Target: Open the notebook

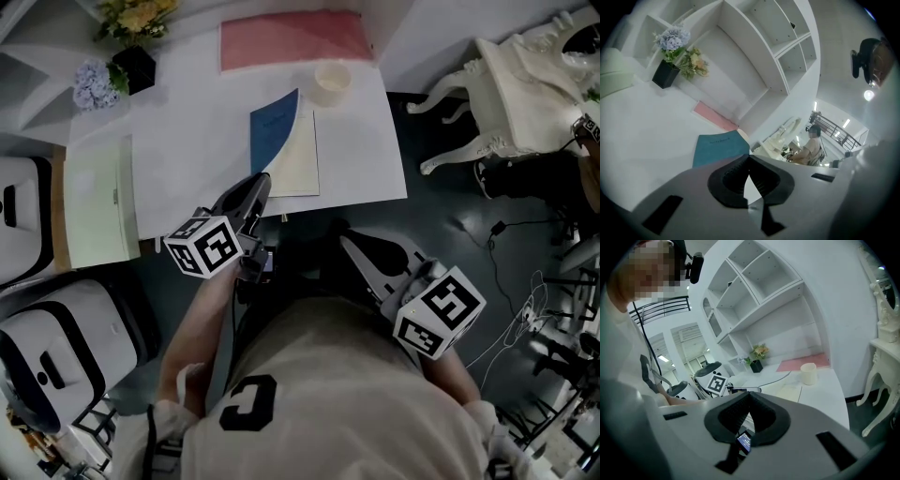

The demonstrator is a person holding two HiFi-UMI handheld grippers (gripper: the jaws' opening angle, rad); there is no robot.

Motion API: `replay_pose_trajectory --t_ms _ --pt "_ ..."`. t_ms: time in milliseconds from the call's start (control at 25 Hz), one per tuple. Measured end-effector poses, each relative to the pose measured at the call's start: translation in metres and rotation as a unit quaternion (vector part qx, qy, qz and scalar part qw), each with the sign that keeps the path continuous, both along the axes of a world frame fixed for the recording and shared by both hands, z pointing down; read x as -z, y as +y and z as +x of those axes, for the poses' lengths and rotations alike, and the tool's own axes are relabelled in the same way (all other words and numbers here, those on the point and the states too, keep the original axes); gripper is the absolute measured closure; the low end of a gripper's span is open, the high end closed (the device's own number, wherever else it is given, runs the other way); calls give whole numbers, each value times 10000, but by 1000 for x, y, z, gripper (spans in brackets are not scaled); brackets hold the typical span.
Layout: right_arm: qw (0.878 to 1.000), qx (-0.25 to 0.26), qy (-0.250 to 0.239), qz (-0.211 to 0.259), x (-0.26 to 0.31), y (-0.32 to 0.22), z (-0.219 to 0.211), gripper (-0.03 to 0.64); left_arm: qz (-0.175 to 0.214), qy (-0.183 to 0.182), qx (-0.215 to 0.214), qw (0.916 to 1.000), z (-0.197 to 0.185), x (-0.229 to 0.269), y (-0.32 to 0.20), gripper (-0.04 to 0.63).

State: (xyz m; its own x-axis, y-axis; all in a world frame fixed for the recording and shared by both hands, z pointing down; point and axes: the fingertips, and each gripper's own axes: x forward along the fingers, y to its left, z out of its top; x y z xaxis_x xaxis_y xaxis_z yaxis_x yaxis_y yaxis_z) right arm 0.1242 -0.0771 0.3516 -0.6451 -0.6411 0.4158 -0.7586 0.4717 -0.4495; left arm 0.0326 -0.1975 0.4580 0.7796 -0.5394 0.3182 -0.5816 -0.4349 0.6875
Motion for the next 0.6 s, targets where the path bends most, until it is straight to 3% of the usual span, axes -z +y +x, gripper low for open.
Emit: replay_pose_trajectory --t_ms 160,360,600 --pt "9999 124 8 17 1 -3 -8 597 -200 471 378 9980 -17 7 -6 581" --pt "9996 267 27 41 1 -5 -19 597 -325 749 763 9937 -39 8 -9 581" --pt "9993 376 27 50 1 -8 -31 597 -758 1369 1550 9754 -76 2 -10 581"
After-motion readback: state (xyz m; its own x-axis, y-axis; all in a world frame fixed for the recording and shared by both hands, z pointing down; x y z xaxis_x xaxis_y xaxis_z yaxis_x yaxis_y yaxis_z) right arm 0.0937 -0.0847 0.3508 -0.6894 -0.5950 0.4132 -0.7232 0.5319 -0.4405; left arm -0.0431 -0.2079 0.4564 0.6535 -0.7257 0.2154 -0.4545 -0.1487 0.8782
